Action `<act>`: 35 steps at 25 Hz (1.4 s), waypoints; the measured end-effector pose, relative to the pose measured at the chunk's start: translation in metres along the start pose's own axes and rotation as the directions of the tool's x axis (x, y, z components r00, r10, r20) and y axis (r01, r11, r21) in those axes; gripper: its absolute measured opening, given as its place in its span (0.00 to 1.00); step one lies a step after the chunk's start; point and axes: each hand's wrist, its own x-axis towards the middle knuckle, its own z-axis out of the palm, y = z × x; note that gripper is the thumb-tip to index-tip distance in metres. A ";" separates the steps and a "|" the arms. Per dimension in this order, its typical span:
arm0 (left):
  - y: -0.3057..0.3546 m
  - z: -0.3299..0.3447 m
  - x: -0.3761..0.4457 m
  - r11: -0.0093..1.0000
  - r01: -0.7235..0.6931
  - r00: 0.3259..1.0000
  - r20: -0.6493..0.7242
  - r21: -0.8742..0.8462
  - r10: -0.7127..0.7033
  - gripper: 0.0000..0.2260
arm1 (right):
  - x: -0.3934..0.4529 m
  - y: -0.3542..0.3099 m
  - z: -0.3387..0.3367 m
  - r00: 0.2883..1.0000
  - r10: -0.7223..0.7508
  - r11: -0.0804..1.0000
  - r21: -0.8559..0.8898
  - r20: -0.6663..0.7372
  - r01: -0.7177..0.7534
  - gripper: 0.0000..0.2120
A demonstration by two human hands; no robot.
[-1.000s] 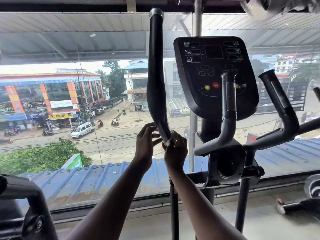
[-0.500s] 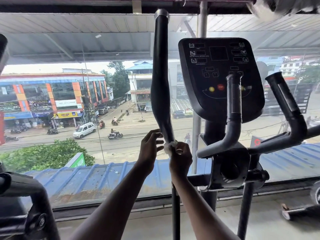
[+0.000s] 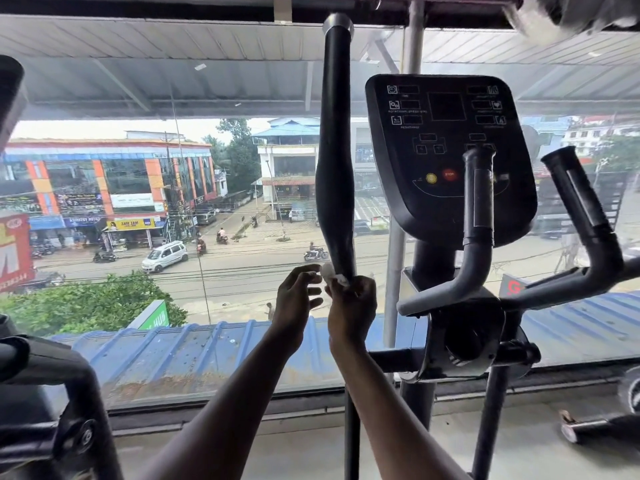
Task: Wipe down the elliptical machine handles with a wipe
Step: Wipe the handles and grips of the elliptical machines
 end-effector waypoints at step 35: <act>0.028 0.007 -0.016 0.965 -0.112 0.980 0.136 -0.238 0.148 0.07 | -0.021 -0.074 -0.011 0.948 -0.316 0.924 -0.218 0.029 0.314 0.23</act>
